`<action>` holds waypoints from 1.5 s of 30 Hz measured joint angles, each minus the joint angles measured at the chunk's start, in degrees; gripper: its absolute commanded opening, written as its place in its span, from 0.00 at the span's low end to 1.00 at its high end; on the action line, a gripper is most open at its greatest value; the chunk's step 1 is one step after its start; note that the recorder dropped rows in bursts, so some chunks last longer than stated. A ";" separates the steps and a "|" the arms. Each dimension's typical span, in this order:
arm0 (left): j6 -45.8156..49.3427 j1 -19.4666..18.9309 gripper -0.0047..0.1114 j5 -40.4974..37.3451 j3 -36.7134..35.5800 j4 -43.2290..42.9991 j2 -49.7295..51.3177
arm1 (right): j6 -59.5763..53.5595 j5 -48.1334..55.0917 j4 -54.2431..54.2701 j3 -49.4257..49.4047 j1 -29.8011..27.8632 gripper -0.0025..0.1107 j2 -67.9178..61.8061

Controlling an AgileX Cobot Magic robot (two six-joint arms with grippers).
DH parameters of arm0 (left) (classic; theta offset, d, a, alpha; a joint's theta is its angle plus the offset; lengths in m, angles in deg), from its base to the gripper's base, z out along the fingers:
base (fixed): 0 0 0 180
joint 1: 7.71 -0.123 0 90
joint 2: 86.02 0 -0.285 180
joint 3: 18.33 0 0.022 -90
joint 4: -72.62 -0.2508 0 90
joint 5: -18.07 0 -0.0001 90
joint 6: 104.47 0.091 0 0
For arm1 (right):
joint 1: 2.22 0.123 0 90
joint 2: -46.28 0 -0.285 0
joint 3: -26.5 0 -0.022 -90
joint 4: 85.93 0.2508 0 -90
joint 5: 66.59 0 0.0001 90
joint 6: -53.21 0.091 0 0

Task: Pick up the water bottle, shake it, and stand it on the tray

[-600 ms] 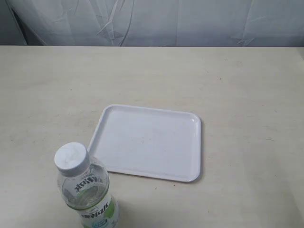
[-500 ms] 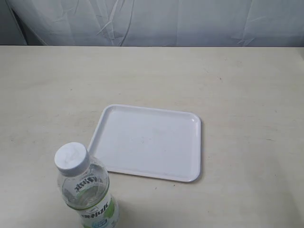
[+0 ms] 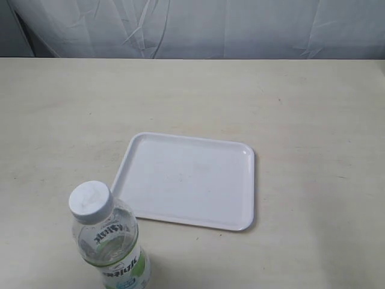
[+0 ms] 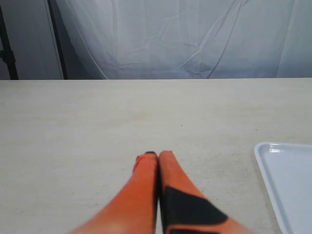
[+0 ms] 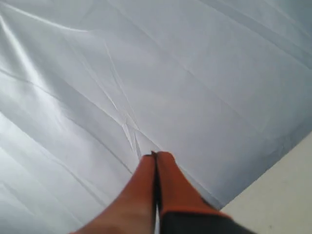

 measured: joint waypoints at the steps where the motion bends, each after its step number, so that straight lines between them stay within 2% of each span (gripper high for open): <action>1: 0.00 0.00 0.04 0.00 0.00 0.00 0.00 | -4.17 1.24 -2.38 4.27 1.12 0.01 -2.62; 5: 0.00 0.00 0.04 0.00 0.00 0.00 0.00 | -20.04 5.58 -3.51 12.37 6.06 0.02 -15.23; 8: 0.00 0.00 0.04 0.00 0.00 0.00 0.00 | -32.16 9.68 1.56 16.17 10.56 0.02 -23.79; 10: 0.00 0.00 0.04 0.00 0.00 0.00 0.00 | -42.37 12.22 8.97 17.53 14.09 0.02 -29.72; 15: 0.00 0.00 0.04 0.00 0.00 0.00 0.00 | -77.16 16.56 32.60 18.09 24.25 0.02 -43.42; 19: 0.00 0.00 0.04 0.00 0.00 0.00 0.00 | -103.80 17.69 51.80 18.09 29.27 0.02 -53.58; 22: 0.00 0.00 0.04 0.00 0.00 0.00 0.00 | -116.51 21.55 61.66 18.79 30.40 0.17 -59.50; 27: 0.00 0.00 0.04 0.00 0.00 0.00 0.00 | -124.19 33.48 64.60 20.18 30.52 0.53 -65.27; 30: 0.00 0.00 0.04 0.00 0.00 0.00 0.00 | -126.09 40.10 62.09 20.42 30.52 0.69 -66.54; 35: 0.00 0.00 0.04 0.00 0.00 0.00 0.00 | -127.16 47.87 58.46 20.41 31.57 0.69 -67.87; 39: 0.00 0.00 0.04 0.00 0.00 0.00 0.00 | -129.24 47.92 58.71 20.41 34.54 0.69 -68.94; 45: 0.00 0.00 0.04 0.00 0.00 0.00 0.00 | -135.62 46.39 65.51 20.41 40.18 0.69 -72.15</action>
